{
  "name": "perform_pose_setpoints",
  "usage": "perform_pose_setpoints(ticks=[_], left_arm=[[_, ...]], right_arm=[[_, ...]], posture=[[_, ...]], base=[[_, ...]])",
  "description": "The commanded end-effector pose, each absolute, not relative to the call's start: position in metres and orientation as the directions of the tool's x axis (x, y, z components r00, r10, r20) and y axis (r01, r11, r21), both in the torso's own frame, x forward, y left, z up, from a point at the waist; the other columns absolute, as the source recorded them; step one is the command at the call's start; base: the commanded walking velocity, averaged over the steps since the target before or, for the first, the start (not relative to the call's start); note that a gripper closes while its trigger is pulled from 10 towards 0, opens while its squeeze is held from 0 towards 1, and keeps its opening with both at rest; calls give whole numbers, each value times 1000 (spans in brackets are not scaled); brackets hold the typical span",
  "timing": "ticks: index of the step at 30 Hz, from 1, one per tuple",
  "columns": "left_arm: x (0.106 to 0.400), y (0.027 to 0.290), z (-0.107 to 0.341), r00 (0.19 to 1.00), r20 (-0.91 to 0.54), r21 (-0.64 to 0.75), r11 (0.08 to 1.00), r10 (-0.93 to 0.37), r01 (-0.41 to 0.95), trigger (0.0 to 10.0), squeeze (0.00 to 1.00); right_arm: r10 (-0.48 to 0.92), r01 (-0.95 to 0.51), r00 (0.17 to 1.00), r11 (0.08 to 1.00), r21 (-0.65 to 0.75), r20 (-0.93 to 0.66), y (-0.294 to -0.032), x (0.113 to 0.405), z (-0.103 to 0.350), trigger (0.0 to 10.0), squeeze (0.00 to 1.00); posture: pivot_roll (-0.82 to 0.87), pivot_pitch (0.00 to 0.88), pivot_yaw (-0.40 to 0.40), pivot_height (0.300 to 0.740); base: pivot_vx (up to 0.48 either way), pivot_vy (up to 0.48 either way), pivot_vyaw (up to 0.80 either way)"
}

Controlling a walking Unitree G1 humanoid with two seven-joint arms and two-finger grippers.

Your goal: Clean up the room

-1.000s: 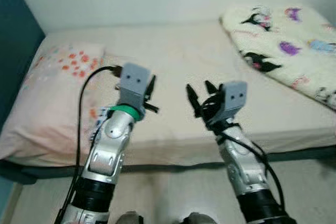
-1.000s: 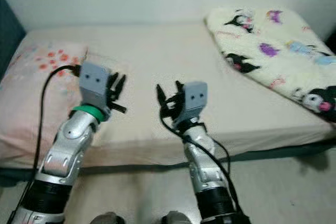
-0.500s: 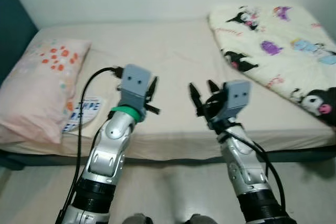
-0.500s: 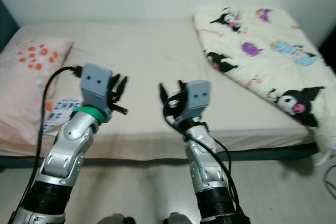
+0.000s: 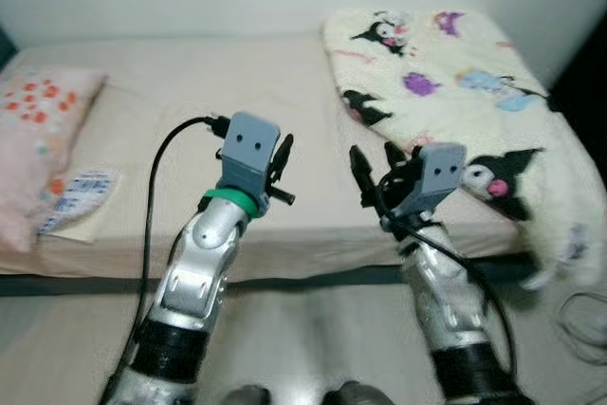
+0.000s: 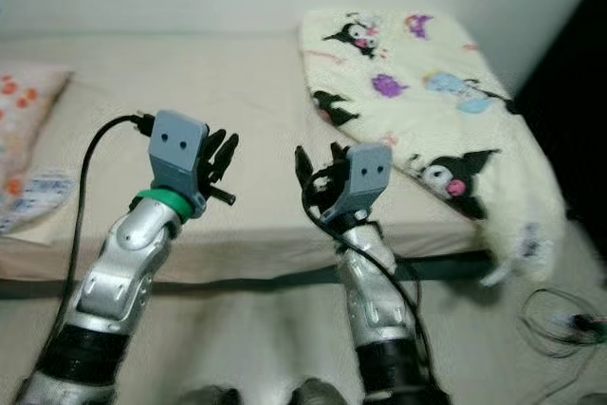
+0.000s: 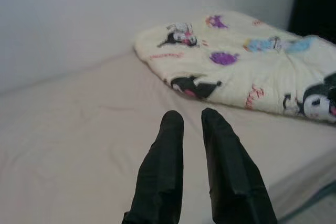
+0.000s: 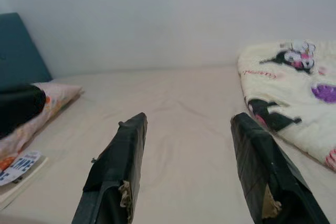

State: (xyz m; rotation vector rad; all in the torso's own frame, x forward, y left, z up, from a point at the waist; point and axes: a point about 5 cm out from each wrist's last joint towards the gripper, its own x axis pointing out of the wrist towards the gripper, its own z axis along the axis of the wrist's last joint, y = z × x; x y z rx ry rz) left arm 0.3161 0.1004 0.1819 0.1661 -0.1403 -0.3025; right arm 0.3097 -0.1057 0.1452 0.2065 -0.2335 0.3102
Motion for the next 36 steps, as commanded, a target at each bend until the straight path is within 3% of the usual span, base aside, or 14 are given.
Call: perform_pose_setpoints(ticks=[1,22,28,36], left_arm=[[315,101,176,949,85,182,941,-305,286,10000,0],[315,100,175,948,63,183,937,-313,297,10000,0],[316,99,175,943,64,200,930,-326,308,10000,0],[318,100,176,947,76,209,933,-313,292,10000,0]], right_arm=[[283,-326,929,931,165,237,-106,308,141,10000,0],[282,-325,930,931,167,234,-105,306,140,10000,0],[288,-329,928,930,163,236,-104,305,140,10000,0],[314,-350,918,929,123,241,-101,304,141,10000,0]], posture=[[-45,24,63,721],[-46,30,69,721],[-47,28,70,721],[-49,25,69,721]], base=[[0,-398,0],[0,-388,0],[0,0,0],[474,0,0]])
